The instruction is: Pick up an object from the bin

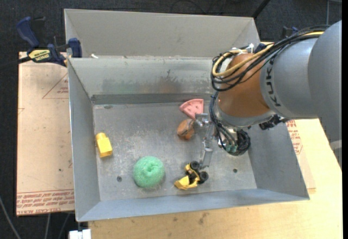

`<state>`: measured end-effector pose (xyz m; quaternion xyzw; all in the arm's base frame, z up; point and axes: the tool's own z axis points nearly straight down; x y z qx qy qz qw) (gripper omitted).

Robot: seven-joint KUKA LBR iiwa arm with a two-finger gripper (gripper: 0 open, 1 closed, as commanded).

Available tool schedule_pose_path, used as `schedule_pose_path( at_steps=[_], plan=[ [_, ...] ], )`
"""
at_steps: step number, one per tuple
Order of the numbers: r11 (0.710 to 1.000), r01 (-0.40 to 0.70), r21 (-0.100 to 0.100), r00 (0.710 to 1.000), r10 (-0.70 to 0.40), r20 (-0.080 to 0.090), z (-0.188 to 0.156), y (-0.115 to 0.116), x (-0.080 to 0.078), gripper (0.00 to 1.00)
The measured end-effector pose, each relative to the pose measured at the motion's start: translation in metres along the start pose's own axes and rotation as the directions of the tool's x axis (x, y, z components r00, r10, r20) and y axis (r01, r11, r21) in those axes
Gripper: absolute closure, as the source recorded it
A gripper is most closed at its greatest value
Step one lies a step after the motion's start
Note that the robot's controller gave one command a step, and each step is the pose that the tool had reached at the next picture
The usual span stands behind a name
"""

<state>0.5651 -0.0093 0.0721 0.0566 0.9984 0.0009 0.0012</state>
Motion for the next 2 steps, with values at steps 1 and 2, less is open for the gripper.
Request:
schedule_pose_path(
  at_steps=[1, 2],
  plan=[
    [0.999, -0.047, 0.000, 0.999, 0.047, 0.000, 0.001, 0.004, -0.002, 0.00],
    [0.998, -0.063, 0.000, 0.998, 0.063, -0.001, -0.003, 0.006, -0.041, 0.00]
  ],
)
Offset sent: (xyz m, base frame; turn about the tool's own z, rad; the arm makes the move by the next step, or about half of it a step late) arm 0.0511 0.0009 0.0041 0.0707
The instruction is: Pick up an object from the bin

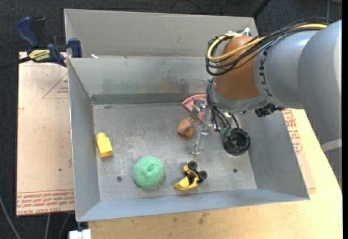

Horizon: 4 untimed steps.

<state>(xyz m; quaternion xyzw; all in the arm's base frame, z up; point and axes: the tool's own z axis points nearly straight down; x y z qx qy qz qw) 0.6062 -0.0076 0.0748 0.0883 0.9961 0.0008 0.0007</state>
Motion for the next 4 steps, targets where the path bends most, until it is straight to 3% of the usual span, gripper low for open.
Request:
schedule_pose_path(
  at_steps=[1, 2, 3, 4],
  plan=[
    [0.999, -0.032, 0.000, 0.999, 0.032, 0.000, -0.030, 0.001, -0.027, 0.00],
    [0.983, 0.182, 0.003, 0.983, -0.182, 0.005, 0.002, 0.016, -0.036, 1.00],
    [0.983, 0.183, 0.004, 0.983, -0.183, 0.005, 0.002, 0.016, -0.036, 1.00],
    [0.987, 0.163, 0.001, 0.987, -0.163, 0.005, -0.140, 0.005, -0.037, 1.00]
  ],
)
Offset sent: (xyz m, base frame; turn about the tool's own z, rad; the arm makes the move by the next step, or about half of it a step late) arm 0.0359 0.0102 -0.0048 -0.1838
